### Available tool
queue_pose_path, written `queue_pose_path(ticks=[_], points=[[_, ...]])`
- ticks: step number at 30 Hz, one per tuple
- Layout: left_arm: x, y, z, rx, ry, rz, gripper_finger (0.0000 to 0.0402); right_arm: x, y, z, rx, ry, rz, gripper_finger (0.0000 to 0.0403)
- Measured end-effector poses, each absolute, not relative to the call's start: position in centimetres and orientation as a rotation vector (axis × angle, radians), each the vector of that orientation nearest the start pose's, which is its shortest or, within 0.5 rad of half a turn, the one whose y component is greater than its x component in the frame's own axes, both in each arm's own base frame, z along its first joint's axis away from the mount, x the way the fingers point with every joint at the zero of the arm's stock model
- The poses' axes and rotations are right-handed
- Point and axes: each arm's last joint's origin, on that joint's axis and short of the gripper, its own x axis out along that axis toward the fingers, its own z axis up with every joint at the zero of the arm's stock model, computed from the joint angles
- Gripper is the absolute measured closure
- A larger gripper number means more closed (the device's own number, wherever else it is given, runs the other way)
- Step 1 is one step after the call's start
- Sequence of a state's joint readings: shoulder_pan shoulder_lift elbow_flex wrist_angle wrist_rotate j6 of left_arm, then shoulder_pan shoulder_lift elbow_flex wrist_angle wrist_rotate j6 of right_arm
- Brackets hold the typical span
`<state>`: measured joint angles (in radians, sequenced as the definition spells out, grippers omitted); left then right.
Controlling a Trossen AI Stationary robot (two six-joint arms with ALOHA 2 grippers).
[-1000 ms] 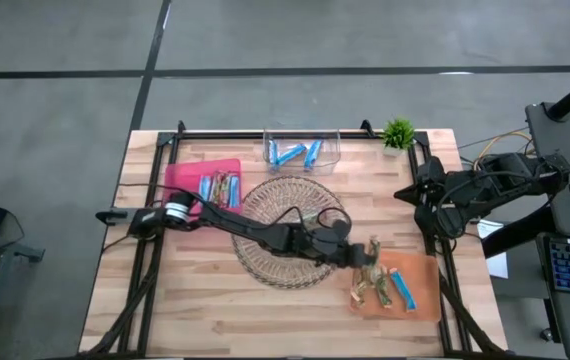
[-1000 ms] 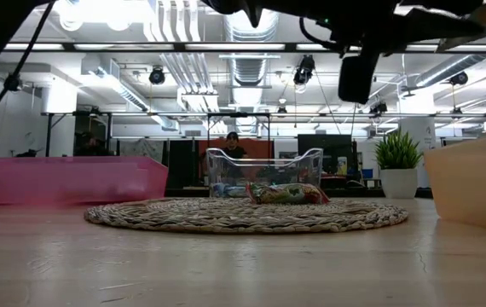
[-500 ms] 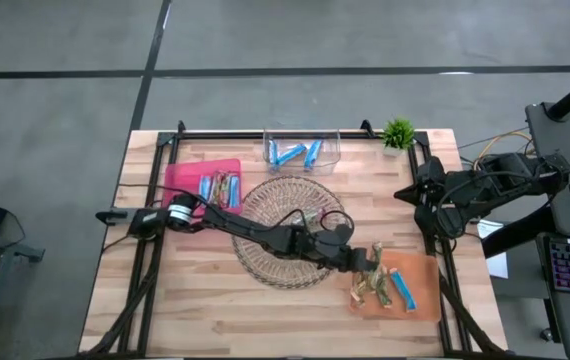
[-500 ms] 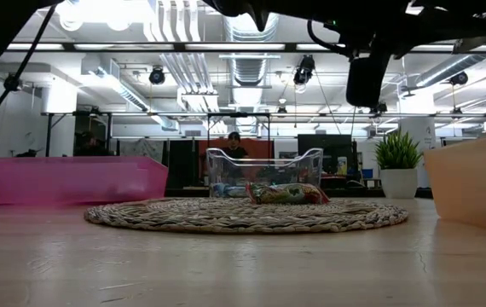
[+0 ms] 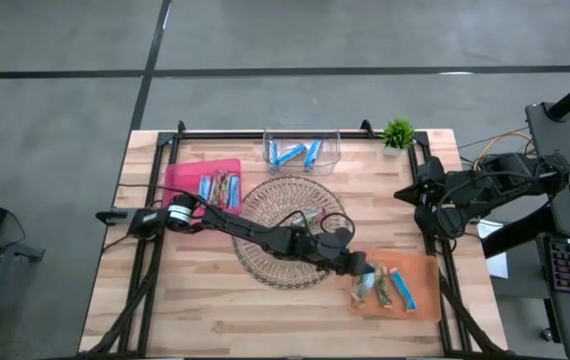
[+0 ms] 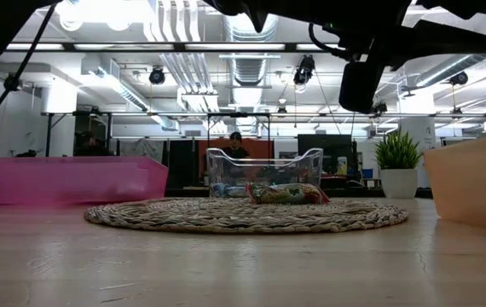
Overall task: Pick and place Granola Bars by type
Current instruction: Put the yellow granola bar into the orange bin, then put the red granola bar into the red bin
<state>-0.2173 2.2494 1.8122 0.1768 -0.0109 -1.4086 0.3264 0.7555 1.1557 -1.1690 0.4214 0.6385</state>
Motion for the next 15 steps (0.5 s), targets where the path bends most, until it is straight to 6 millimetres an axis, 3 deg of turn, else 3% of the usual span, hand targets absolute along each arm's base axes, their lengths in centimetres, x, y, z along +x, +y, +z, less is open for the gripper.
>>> queue_pose_path(ticks=[10, 15], points=[[51.44, -11.27, 23.54, -1.315, 0.349, 0.003, 0.029, 9.64, 2.02, 36.97, 0.331, 0.653, -0.311, 0.0394], [51.35, -11.28, 23.79, -1.267, 0.344, -0.004, 0.0338, 9.64, 2.02, 36.97, 0.331, 0.653, -0.311, 0.0394]])
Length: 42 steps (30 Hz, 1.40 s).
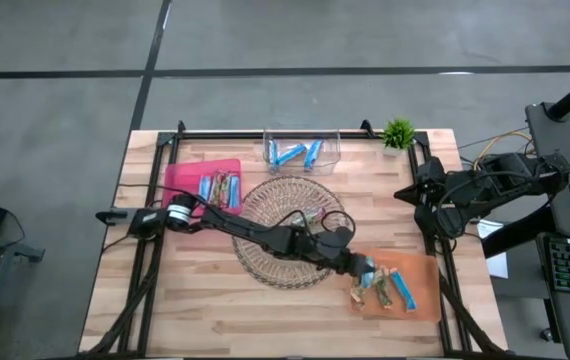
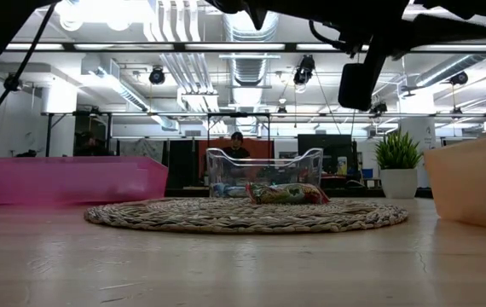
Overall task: Pick and place Granola Bars by type
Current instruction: Put the red granola bar into the red bin
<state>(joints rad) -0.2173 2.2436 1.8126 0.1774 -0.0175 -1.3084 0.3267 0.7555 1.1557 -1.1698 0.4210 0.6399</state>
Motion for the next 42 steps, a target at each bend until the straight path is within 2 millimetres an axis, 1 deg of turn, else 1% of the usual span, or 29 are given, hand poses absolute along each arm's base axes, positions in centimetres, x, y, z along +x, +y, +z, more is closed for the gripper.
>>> queue_pose_path(ticks=[2, 3, 6, 8, 10, 13, 17, 22, 26, 29, 32, 36, 39, 42], points=[[51.3, -11.3, 24.0, -1.251, 0.336, -0.012, 0.0379, 9.6, 2.0, 37.0, 0.331, 0.653, -0.311, 0.0394], [51.3, -11.3, 24.1, -1.24, 0.333, -0.016, 0.039, 9.6, 2.0, 37.0, 0.332, 0.653, -0.311, 0.0394], [50.9, -11.5, 25.0, -1.174, 0.324, -0.038, 0.0396, 9.6, 2.0, 37.0, 0.35, 0.652, -0.315, 0.0394], [50.3, -12.1, 26.5, -1.101, 0.296, -0.071, 0.04, 9.6, 2.0, 37.0, 0.36, 0.651, -0.317, 0.0394], [49.4, -12.9, 28.6, -1.022, 0.259, -0.114, 0.0401, 9.7, 2.1, 36.9, 0.368, 0.653, -0.317, 0.0394], [47.5, -13.8, 31.5, -0.907, 0.222, -0.098, 0.0401, 10.0, 2.2, 36.9, 0.369, 0.668, -0.309, 0.0394], [44.3, -14.2, 34.2, -0.737, 0.284, 0.052, 0.0401, 11.2, 2.7, 36.7, 0.371, 0.694, -0.277, 0.0394], [39.4, -14.1, 37.2, -0.55, 0.347, 0.27, 0.0401, 14.2, 3.9, 36.5, 0.307, 0.689, -0.192, 0.0394], [36.5, -14.0, 39.0, -0.439, 0.365, 0.307, 0.0401, 16.5, 4.6, 36.2, 0.252, 0.676, -0.152, 0.0394], [34.7, -13.7, 39.7, -0.39, 0.356, 0.306, 0.0401, 18.0, 4.6, 35.7, 0.259, 0.704, -0.111, 0.0394], [33.0, -13.1, 39.8, -0.346, 0.346, 0.323, 0.0401, 19.4, 4.1, 35.2, 0.306, 0.747, -0.068, 0.0394], [30.8, -12.0, 38.8, -0.285, 0.328, 0.311, 0.0401, 21.1, 2.7, 34.3, 0.317, 0.791, -0.064, 0.0394], [29.4, -10.9, 38.2, -0.281, 0.259, 0.225, 0.0401, 22.1, 1.6, 33.7, 0.332, 0.815, -0.064, 0.0394], [28.0, -9.7, 37.7, -0.305, 0.173, 0.143, 0.0401, 23.1, 1.0, 32.9, 0.306, 0.856, -0.05, 0.0394]])
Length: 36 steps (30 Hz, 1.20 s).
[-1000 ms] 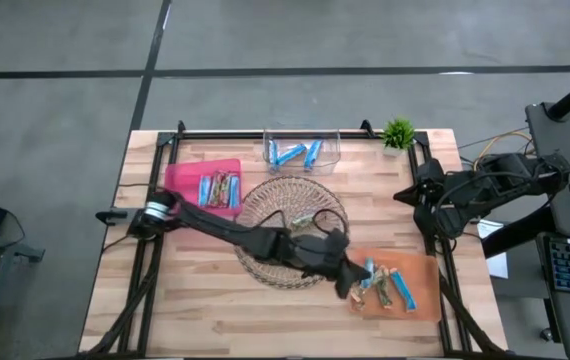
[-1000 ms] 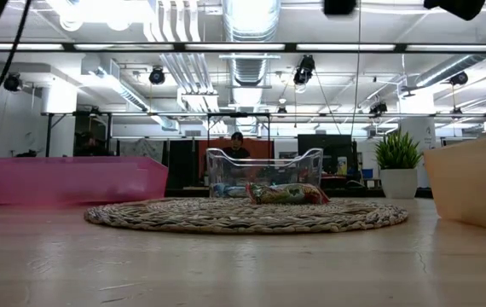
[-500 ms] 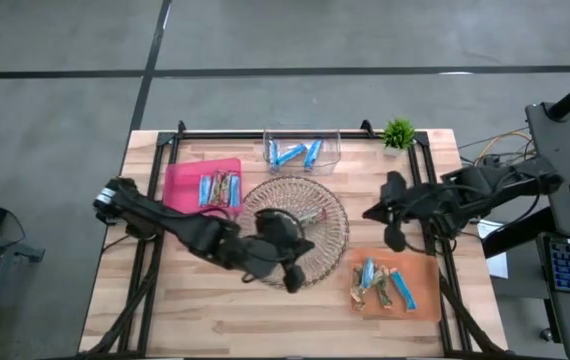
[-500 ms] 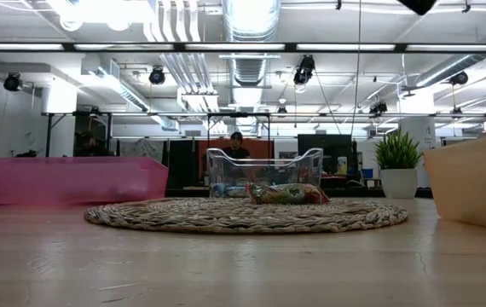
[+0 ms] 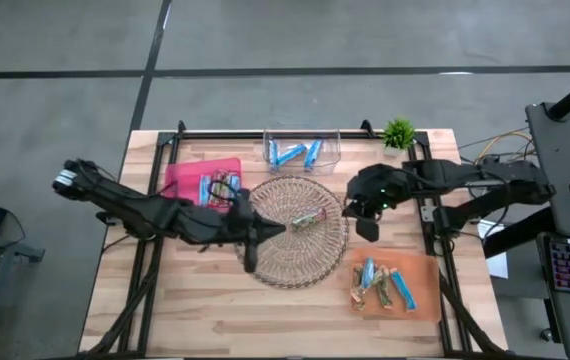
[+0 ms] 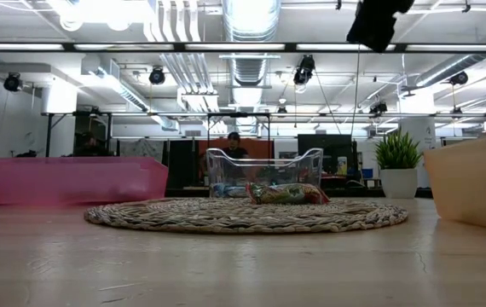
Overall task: Pick and place Granola Bars by type
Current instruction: Put the red granola bar into the red bin
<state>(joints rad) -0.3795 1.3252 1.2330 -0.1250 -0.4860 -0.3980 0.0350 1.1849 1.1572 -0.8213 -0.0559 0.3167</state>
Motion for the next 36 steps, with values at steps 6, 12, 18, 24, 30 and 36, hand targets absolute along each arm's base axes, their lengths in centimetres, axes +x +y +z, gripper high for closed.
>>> queue_pose_path(ticks=[6, 12, 18, 24, 30, 36], points=[[25.1, -7.4, 36.2, -0.322, 0.134, 0.164, 0.0401, 24.8, 0.3, 31.2, 0.262, 0.928, -0.057, 0.039], [22.8, -5.0, 36.2, -0.286, 0.101, 0.22, 0.0401, 26.5, -0.6, 29.2, 0.245, 1.015, -0.013, 0.0344], [21.4, -3.0, 36.3, -0.328, 0.058, 0.289, 0.0401, 28.2, -1.7, 26.9, 0.125, 1.077, 0.073, 0.0274], [21.0, -2.4, 36.4, -0.321, 0.053, 0.314, 0.0401, 30.0, -3.0, 25.2, 0.036, 1.066, 0.104, 0.0225], [20.7, -1.6, 35.9, -0.278, 0.111, 0.357, 0.0401, 31.3, -3.7, 22.8, -0.001, 1.123, 0.128, 0.0203], [20.2, -0.9, 36.0, -0.277, 0.116, 0.389, 0.0401, 32.9, -3.9, 20.1, -0.023, 1.16, 0.156, 0.0202]])
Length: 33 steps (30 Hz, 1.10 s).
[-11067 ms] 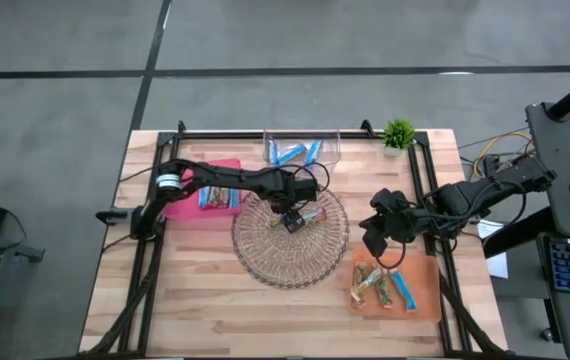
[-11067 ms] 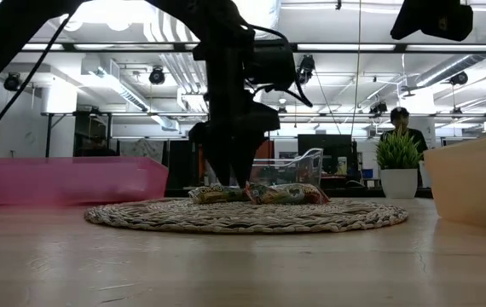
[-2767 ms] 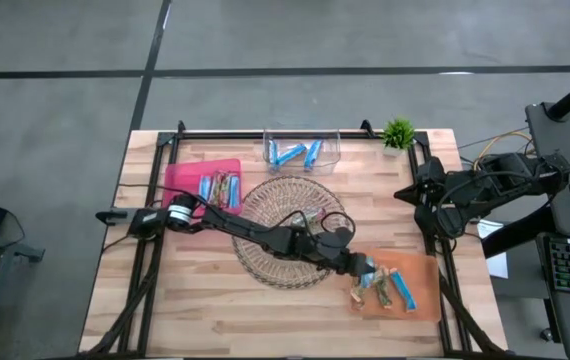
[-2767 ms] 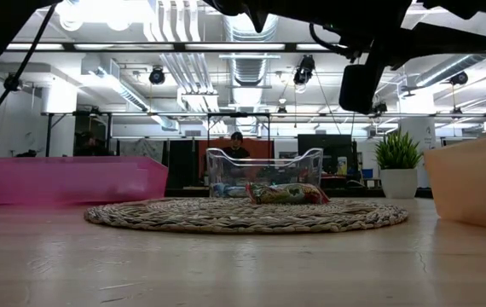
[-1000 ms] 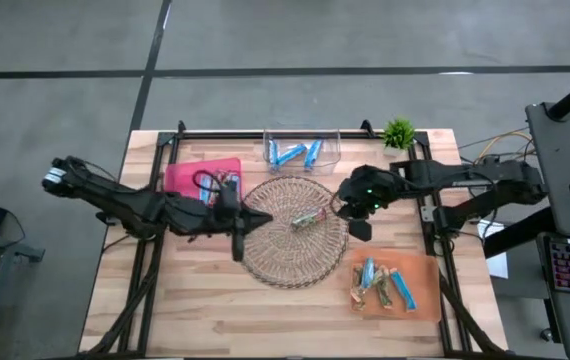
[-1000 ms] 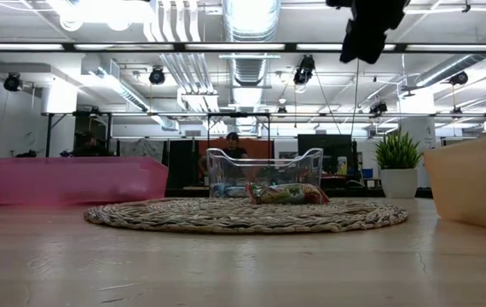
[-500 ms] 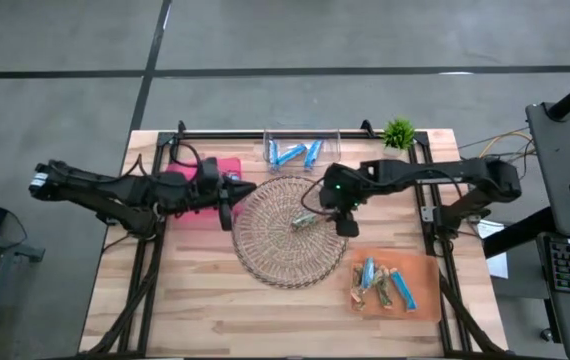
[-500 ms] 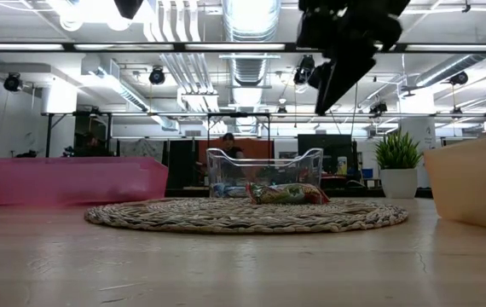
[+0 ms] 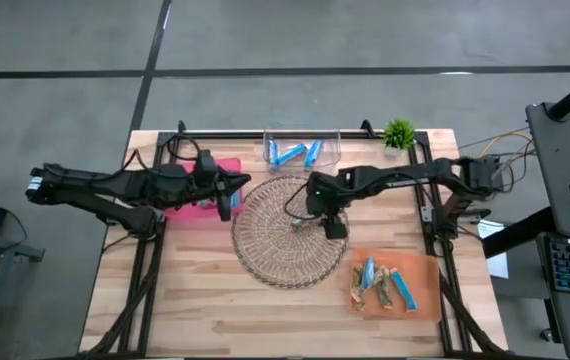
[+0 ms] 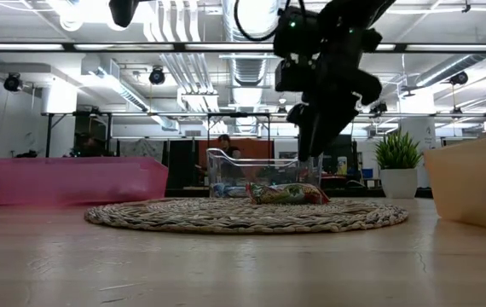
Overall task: Pick and place Granola Bars by type
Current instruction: Put the red granola bar into the red bin
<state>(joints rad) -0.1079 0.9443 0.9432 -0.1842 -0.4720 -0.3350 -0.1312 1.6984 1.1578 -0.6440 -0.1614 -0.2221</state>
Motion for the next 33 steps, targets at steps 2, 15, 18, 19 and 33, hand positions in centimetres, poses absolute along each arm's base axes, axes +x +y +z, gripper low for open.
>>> queue_pose_path(ticks=[2, 15, 18, 19, 33], points=[[19.8, -0.8, 36.1, -0.261, 0.118, 0.391, 0.0401, 33.4, -4.0, 19.6, -0.038, 1.17, 0.166, 0.0202], [16.4, -0.4, 37.0, -0.262, 0.112, 0.392, 0.0401, 37.7, -4.6, 17.8, -0.177, 1.207, 0.236, 0.0202], [15.6, -0.3, 37.1, -0.263, 0.113, 0.405, 0.0401, 37.9, -4.6, 17.4, -0.192, 1.249, 0.264, 0.0202], [15.5, -0.2, 37.2, -0.265, 0.109, 0.409, 0.0401, 37.9, -4.6, 17.2, -0.195, 1.262, 0.272, 0.0202], [14.5, -0.1, 37.6, -0.266, 0.079, 0.415, 0.0401, 37.8, -4.8, 14.9, -0.238, 1.345, 0.259, 0.0217]])
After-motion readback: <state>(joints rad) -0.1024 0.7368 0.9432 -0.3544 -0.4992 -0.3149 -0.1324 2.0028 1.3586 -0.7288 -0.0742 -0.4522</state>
